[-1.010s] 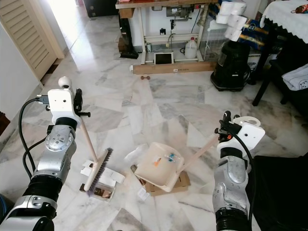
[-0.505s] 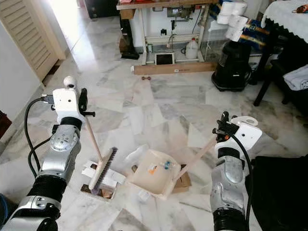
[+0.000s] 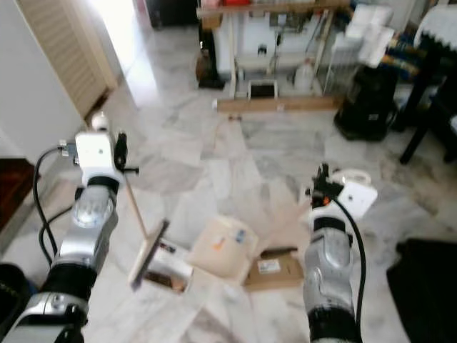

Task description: Sweep floor

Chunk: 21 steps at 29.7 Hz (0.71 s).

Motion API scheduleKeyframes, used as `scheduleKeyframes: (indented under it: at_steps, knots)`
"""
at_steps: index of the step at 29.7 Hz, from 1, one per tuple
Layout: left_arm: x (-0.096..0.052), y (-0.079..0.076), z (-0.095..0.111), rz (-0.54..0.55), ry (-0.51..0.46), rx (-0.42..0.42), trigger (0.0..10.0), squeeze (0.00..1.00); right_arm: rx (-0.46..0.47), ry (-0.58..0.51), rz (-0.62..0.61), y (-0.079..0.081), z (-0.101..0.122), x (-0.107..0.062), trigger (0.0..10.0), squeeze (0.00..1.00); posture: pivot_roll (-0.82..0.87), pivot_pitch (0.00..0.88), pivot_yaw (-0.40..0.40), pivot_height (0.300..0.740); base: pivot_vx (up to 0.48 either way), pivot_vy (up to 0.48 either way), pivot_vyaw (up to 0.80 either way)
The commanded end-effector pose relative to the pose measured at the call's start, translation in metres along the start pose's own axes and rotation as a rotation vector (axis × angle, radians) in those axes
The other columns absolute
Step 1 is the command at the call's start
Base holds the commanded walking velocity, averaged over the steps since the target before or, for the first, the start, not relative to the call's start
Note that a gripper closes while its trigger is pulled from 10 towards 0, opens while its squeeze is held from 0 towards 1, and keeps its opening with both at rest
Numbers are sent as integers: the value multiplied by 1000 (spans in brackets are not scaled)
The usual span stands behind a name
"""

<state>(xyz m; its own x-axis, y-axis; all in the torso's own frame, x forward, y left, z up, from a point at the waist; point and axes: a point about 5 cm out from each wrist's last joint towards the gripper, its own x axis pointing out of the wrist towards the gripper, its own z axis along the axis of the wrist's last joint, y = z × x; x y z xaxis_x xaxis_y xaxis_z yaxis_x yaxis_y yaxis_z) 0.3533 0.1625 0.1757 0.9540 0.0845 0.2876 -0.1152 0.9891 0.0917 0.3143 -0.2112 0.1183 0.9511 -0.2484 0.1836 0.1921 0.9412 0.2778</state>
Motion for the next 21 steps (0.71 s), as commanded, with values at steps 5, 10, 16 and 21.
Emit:
scheduleKeyframes:
  at_steps: [5, 10, 16, 21]
  knots:
    - [6, 0, 16, -3, -66, 3, 10000, 0, 8, -75, 10, 4, 16, 8, 10000, 0, -85, 0, 107, 740, 0, 421, 0]
    - [7, 1, 15, 14, -65, -1, 10000, 0, 6, -59, 22, 7, 13, 10, 10000, 0, -94, 0, 76, 740, 0, 423, 0]
    - [7, -7, 12, 31, -61, -29, 10000, 0, -6, -24, 86, 19, 14, 19, 10000, 0, -122, 0, 10, 740, 0, 421, 0]
    - [3, -9, 5, 36, -45, -32, 10000, 0, -24, -20, 123, 25, 16, 25, 10000, 0, -120, 0, -11, 740, 0, 425, 0]
